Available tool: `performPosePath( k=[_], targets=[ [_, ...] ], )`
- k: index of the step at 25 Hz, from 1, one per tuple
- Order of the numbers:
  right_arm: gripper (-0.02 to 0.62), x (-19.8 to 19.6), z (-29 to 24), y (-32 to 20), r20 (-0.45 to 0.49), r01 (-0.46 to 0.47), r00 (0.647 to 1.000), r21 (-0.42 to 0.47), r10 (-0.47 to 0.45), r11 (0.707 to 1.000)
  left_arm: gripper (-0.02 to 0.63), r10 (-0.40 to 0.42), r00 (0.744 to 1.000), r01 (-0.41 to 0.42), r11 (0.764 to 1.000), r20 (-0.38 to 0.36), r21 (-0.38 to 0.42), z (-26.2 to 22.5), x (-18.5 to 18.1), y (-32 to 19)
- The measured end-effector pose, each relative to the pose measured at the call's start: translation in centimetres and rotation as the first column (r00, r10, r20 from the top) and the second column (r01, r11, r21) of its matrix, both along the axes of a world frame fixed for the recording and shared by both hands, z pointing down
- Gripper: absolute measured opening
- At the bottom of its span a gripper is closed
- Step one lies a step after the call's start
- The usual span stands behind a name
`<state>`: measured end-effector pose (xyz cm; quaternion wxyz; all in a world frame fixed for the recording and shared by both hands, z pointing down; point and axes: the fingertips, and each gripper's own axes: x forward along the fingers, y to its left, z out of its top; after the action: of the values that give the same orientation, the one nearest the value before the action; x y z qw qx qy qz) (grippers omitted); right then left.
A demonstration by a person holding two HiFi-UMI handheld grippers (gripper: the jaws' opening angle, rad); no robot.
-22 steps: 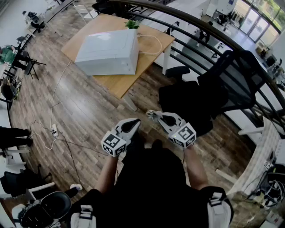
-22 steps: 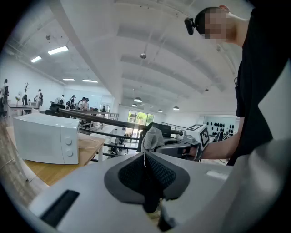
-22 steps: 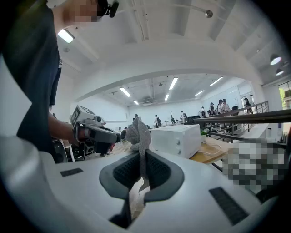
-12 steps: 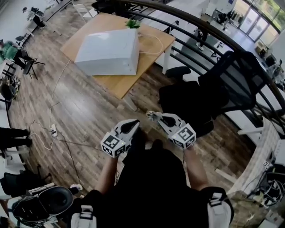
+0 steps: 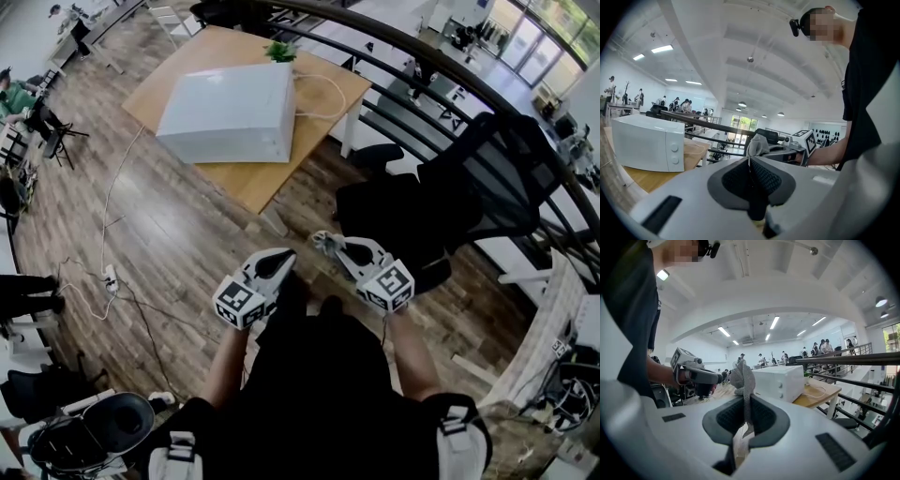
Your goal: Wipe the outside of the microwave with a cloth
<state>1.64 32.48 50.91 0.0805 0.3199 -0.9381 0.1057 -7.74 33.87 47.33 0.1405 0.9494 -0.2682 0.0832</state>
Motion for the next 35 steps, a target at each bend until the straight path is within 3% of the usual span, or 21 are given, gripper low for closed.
performPosePath(
  k=[11,23,35],
  targets=[
    [0.014,-4.1,-0.1,-3.6,-0.036,-0.015,0.999,0.004,0.015,1.000,0.011,0.038,0.999,-0.039,0.999,-0.009,-0.008,-0.3,-3.7,-4.6],
    [0.014,-6.1,-0.5,-8.4,-0.069,-0.125,0.990,0.021,0.126,0.992,0.011,0.147,0.989,-0.146,0.989,-0.028,0.020,-0.3,-5.9,-10.4],
    [0.014,-8.2,0.9,-12.1,-0.081,-0.223,0.971,0.019,0.224,0.975,0.011,0.186,0.981,-0.185,0.982,-0.058,0.027,0.0,-9.4,-15.7]
  ],
)
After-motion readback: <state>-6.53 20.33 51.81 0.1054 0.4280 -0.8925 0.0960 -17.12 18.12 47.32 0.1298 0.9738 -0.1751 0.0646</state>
